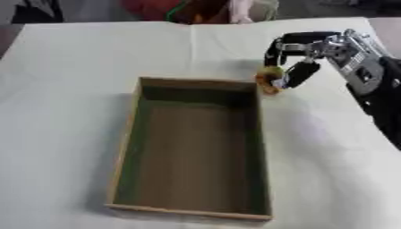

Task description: Pick up objects on the table and place them in the box.

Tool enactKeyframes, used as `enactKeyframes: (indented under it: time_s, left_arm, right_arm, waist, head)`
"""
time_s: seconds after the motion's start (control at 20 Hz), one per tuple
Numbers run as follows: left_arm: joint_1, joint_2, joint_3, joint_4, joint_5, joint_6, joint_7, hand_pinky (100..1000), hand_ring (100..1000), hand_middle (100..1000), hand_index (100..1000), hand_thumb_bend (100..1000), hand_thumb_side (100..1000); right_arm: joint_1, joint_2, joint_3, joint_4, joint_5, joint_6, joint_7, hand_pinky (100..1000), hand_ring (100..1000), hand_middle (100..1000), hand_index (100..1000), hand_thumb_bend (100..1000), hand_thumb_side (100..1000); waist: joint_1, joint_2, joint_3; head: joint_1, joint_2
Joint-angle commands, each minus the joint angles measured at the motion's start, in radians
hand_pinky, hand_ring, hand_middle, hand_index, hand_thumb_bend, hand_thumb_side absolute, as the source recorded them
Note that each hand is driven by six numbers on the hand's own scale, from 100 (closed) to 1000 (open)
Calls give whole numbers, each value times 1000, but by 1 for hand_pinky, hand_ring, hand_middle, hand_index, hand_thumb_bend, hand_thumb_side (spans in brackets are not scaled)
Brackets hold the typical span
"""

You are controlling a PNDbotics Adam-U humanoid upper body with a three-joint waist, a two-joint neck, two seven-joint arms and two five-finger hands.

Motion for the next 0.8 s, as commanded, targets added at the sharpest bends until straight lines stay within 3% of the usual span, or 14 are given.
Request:
enactKeyframes:
  time_s: [0.05, 0.3, 0.8]
  left_arm:
    - [-12, 6, -2, -19, -1, -1, -3, 328, 474, 450, 605, 100, 880]
    - [-13, 8, -2, -19, -1, -2, -2, 328, 473, 447, 604, 100, 880]
    - [-18, 15, -2, -19, -4, -4, 1, 327, 471, 446, 603, 100, 875]
  right_arm:
    - [-15, -36, 0, -31, -15, 9, -5, 667, 674, 493, 596, 100, 100]
    - [-14, -48, 0, -64, -34, 33, -17, 650, 663, 550, 663, 100, 100]
    - [-20, -97, -13, -258, -147, 139, -62, 641, 640, 545, 669, 100, 112]
  waist:
    - [0, -24, 1]
    - [-1, -29, 0]
    - [-4, -45, -4]
  head:
    - [4, -4]
    - [7, 0]
    - [6, 7]
